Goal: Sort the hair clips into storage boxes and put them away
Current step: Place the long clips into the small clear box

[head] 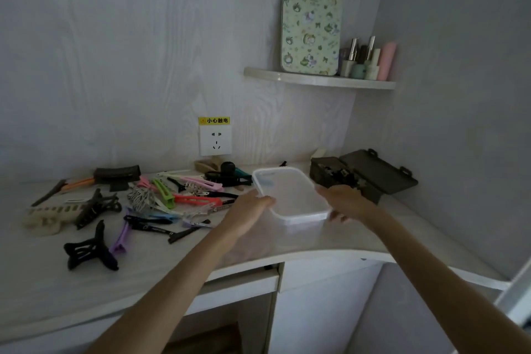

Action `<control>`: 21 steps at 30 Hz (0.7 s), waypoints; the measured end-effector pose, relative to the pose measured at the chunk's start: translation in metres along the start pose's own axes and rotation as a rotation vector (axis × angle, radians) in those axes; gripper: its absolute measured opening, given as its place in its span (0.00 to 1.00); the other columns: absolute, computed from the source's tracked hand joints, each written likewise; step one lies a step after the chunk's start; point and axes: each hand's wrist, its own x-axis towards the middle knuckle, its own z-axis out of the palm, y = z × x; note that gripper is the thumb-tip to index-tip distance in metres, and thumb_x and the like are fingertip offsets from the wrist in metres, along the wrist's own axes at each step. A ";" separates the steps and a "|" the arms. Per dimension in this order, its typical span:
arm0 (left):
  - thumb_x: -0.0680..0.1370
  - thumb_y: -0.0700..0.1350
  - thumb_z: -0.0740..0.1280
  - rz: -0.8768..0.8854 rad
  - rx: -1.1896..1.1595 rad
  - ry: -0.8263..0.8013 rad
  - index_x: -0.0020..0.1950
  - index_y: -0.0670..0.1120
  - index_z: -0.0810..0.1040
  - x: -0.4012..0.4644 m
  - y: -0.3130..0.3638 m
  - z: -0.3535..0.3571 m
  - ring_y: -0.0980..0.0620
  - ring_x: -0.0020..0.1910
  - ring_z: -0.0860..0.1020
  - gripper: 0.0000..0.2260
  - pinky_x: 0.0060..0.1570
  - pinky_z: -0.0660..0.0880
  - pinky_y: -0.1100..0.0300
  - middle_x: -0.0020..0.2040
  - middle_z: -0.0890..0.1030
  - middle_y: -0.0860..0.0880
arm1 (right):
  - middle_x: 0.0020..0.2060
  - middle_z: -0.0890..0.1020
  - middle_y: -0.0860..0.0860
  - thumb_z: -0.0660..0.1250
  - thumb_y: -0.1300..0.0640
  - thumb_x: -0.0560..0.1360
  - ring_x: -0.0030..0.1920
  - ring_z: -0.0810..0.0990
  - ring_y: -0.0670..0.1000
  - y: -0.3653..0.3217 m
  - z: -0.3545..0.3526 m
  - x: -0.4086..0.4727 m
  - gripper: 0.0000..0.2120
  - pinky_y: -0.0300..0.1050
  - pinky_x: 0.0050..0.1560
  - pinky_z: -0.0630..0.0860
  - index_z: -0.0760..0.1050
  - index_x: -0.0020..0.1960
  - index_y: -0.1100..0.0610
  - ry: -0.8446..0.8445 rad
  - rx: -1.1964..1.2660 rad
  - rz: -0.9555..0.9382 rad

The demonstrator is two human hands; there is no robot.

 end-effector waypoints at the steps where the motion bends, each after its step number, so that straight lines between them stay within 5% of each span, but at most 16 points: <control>1: 0.78 0.47 0.62 -0.007 -0.003 -0.028 0.55 0.48 0.73 0.005 0.006 -0.001 0.53 0.47 0.77 0.07 0.40 0.70 0.63 0.50 0.79 0.49 | 0.41 0.78 0.53 0.55 0.42 0.79 0.36 0.76 0.49 0.000 0.005 0.005 0.21 0.40 0.35 0.71 0.73 0.54 0.59 -0.072 0.035 0.049; 3: 0.78 0.44 0.62 0.073 0.113 0.049 0.48 0.48 0.76 0.019 0.009 -0.010 0.47 0.45 0.76 0.03 0.41 0.68 0.59 0.47 0.80 0.43 | 0.42 0.78 0.55 0.59 0.41 0.77 0.36 0.75 0.50 0.001 0.010 0.011 0.23 0.40 0.35 0.71 0.72 0.57 0.61 -0.183 0.236 0.095; 5: 0.76 0.45 0.65 0.250 0.330 0.305 0.42 0.49 0.80 0.034 0.004 -0.016 0.46 0.42 0.80 0.05 0.41 0.71 0.58 0.43 0.83 0.43 | 0.38 0.77 0.56 0.63 0.44 0.74 0.33 0.74 0.50 0.001 0.012 0.016 0.22 0.38 0.30 0.71 0.72 0.54 0.64 -0.313 0.475 0.133; 8: 0.76 0.48 0.68 0.490 0.338 0.672 0.47 0.48 0.84 0.036 -0.007 -0.018 0.52 0.40 0.81 0.07 0.36 0.69 0.62 0.40 0.84 0.50 | 0.33 0.78 0.55 0.67 0.49 0.73 0.28 0.77 0.49 -0.002 0.024 0.019 0.16 0.36 0.26 0.74 0.71 0.48 0.62 -0.338 0.685 0.157; 10: 0.76 0.56 0.64 0.566 0.277 0.621 0.50 0.48 0.83 0.035 -0.017 -0.017 0.55 0.38 0.79 0.14 0.35 0.69 0.63 0.37 0.82 0.54 | 0.34 0.78 0.55 0.69 0.50 0.72 0.27 0.79 0.48 -0.007 0.035 0.020 0.14 0.37 0.29 0.76 0.71 0.46 0.60 -0.252 0.781 0.144; 15: 0.61 0.73 0.64 0.542 0.243 0.303 0.64 0.51 0.71 0.046 -0.042 -0.004 0.58 0.59 0.71 0.39 0.59 0.71 0.60 0.61 0.64 0.59 | 0.32 0.78 0.54 0.70 0.44 0.70 0.31 0.76 0.48 -0.010 0.061 0.024 0.20 0.39 0.32 0.71 0.74 0.49 0.60 -0.067 0.834 0.111; 21: 0.52 0.66 0.76 0.519 0.258 0.290 0.66 0.55 0.63 0.049 -0.049 -0.008 0.54 0.61 0.70 0.47 0.60 0.74 0.54 0.67 0.63 0.51 | 0.25 0.79 0.53 0.67 0.40 0.70 0.24 0.71 0.47 -0.011 0.063 0.027 0.21 0.36 0.24 0.65 0.76 0.40 0.60 -0.064 0.717 0.078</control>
